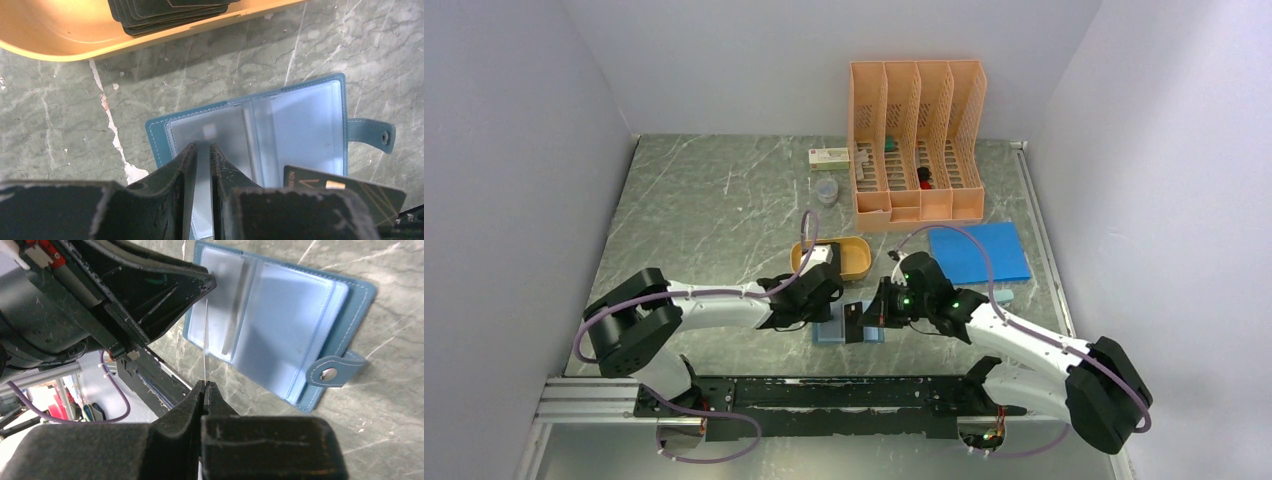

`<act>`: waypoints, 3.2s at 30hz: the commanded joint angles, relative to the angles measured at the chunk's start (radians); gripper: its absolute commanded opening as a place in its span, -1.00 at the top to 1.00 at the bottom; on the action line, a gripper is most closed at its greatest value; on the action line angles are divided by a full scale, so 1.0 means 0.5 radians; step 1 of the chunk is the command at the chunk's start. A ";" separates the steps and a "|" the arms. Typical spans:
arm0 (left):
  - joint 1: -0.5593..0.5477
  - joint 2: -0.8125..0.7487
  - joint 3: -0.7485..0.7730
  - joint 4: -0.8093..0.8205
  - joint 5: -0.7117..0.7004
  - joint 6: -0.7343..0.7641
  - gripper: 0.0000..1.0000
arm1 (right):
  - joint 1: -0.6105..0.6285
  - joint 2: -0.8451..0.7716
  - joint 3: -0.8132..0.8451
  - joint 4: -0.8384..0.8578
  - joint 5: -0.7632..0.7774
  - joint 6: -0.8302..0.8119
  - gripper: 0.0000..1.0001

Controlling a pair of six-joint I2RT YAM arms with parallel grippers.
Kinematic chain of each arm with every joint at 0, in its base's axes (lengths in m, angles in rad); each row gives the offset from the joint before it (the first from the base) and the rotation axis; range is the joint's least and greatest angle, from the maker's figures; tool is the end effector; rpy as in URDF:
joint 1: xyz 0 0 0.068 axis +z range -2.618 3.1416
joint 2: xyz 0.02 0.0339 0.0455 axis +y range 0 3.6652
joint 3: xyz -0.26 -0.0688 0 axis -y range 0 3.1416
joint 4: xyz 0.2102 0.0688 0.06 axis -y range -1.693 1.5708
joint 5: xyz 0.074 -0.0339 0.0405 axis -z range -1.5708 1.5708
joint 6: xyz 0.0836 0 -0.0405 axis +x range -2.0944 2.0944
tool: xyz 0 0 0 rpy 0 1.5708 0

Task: Put the credit cards into the card holder
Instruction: Insert the credit card into the card holder.

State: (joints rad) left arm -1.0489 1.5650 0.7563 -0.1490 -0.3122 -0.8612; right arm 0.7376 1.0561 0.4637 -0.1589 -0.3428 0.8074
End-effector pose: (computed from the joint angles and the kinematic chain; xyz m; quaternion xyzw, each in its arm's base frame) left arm 0.1695 -0.2433 0.1373 0.0415 0.9420 -0.1577 0.2932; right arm 0.1376 0.1630 0.1680 -0.0364 0.9056 0.3860 0.1719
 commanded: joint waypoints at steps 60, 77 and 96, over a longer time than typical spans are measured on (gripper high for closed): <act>0.002 -0.065 -0.221 -0.012 0.038 -0.067 0.62 | -0.268 0.704 -0.282 1.018 -0.422 0.287 1.00; 0.002 -0.147 -0.252 -0.038 0.036 -0.083 0.59 | -0.217 0.791 -0.408 1.281 -0.313 0.541 1.00; 0.002 -0.163 -0.270 -0.028 0.036 -0.097 0.59 | -0.141 0.917 -0.320 1.305 -0.385 0.512 1.00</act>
State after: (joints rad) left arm -1.0485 1.4803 0.6514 -0.0803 -0.3099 -0.9062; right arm 0.6437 1.4796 0.2817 0.5117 -0.5320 1.0912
